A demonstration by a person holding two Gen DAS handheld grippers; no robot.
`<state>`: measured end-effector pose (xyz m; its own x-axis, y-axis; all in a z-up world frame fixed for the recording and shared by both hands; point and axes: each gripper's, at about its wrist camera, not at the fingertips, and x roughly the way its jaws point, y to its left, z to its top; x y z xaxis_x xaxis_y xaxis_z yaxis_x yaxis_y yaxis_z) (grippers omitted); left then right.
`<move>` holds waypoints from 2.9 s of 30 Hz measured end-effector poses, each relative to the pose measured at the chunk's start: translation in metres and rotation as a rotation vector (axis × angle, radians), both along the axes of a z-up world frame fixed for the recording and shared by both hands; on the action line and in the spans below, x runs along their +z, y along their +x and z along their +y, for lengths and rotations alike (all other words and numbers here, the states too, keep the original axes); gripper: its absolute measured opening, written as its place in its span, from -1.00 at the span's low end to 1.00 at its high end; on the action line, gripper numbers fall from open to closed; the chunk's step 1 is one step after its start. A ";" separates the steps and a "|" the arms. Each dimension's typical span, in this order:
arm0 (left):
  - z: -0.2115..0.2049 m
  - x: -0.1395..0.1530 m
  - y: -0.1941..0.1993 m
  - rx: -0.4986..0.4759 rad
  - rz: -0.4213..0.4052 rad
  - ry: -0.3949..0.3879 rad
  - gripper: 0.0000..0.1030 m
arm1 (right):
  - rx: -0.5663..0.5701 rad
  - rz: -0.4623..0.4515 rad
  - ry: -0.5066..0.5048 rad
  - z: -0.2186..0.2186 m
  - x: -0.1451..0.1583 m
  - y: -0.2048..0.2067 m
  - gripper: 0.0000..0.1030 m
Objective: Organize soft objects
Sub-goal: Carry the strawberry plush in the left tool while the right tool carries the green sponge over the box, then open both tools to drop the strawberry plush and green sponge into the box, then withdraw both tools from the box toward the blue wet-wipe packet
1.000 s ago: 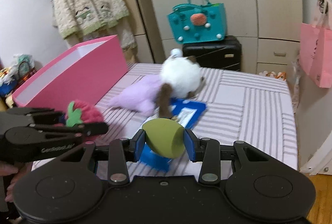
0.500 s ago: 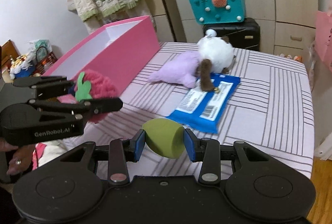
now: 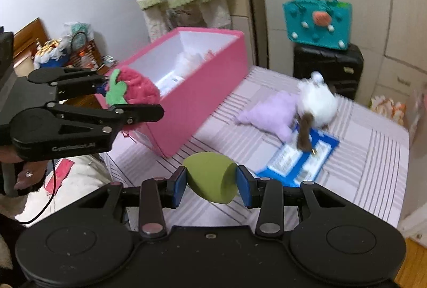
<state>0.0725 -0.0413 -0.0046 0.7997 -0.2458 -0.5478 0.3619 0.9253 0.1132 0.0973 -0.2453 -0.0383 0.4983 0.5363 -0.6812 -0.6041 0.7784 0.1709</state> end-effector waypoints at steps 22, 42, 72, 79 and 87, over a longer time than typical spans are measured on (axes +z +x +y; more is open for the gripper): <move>0.134 -0.013 0.079 0.127 0.185 -0.115 -0.24 | 0.212 -0.190 -0.065 0.132 0.030 0.088 -0.10; 0.124 -0.051 0.176 0.132 0.253 0.272 -0.18 | 0.463 -0.112 -0.486 0.233 -0.039 0.162 -0.09; 0.147 0.012 0.099 0.105 0.131 0.109 0.34 | 0.177 -0.028 -0.075 0.152 0.033 0.116 0.24; 0.145 0.031 0.070 0.053 0.159 0.053 0.38 | 0.170 -0.034 -0.032 0.136 0.050 0.091 0.24; 0.129 0.050 0.043 -0.014 0.212 0.025 0.47 | 0.173 -0.063 -0.044 0.110 0.071 0.056 0.24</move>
<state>0.1156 0.0879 0.0449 0.6625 -0.2404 -0.7094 0.3929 0.9179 0.0560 0.1532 -0.1355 0.0323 0.4437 0.5879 -0.6764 -0.7378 0.6681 0.0967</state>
